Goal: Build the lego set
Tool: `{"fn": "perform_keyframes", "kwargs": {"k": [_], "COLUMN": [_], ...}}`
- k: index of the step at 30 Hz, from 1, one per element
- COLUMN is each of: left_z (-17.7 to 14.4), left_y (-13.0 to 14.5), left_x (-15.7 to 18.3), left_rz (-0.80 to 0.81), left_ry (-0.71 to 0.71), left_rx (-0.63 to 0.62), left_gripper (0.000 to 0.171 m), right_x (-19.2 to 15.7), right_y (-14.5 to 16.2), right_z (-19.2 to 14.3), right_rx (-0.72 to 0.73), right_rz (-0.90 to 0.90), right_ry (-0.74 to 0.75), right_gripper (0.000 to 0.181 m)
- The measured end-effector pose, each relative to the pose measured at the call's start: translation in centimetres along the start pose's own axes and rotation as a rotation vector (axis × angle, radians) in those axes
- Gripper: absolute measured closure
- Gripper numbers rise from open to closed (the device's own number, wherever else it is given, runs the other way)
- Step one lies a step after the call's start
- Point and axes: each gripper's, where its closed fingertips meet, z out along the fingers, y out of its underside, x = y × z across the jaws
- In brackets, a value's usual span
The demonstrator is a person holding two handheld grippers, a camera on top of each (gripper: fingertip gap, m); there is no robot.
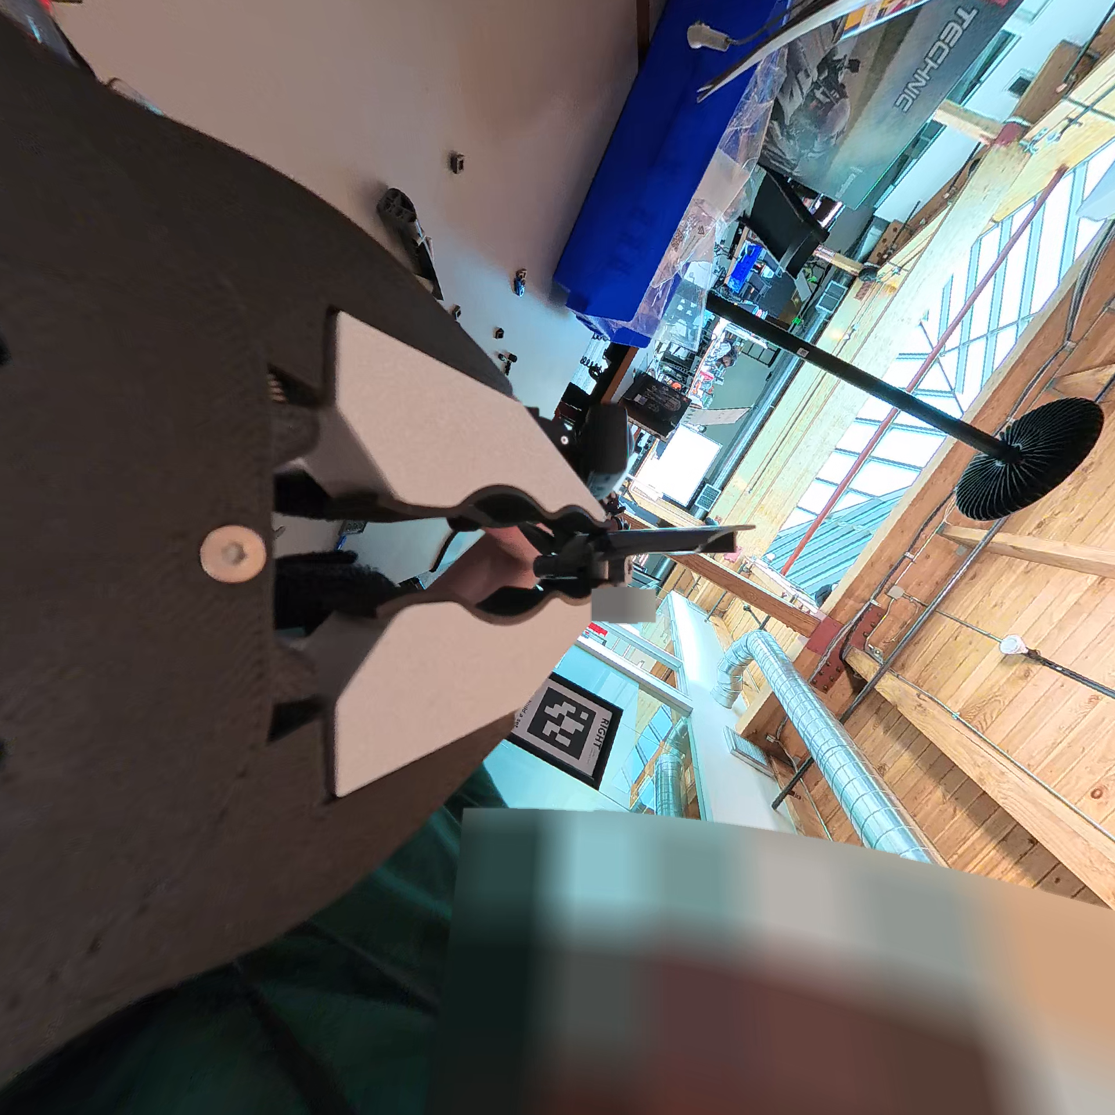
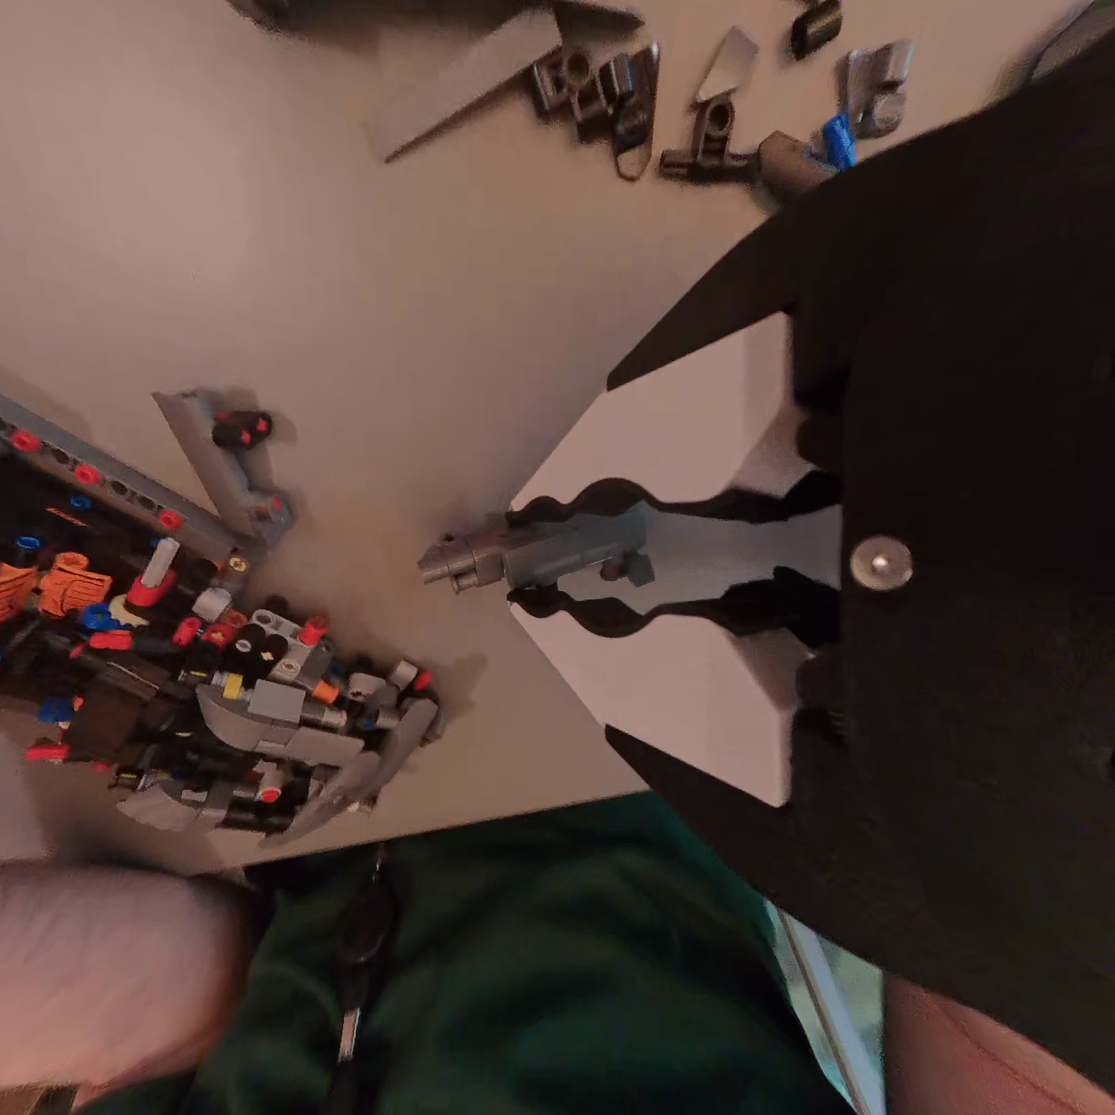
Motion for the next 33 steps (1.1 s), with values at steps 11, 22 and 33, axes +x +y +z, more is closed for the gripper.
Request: {"fn": "perform_keyframes", "kwargs": {"k": [11,22,33], "left_z": [-0.1,0.4,0.5], "left_y": [0.0,0.5,-0.3], "left_x": [-0.2,-0.4,-0.1], "left_rz": [-0.003,0.021,0.098], "left_ry": [-0.007,-0.033,-0.047], "left_rx": [-0.003,-0.038,0.011], "left_gripper": [0.160,0.159,0.160], "right_x": [2.6,2.7,-4.7], "right_y": [-2.8,1.1,-11.9], "right_z": [-2.8,-2.0,-9.2], "right_rx": [-0.030,-0.054,0.636], "right_rz": [-0.111,-0.181,-0.335], "right_ry": [0.240,0.396,0.509], "right_gripper": [0.142,0.155,0.160]}}
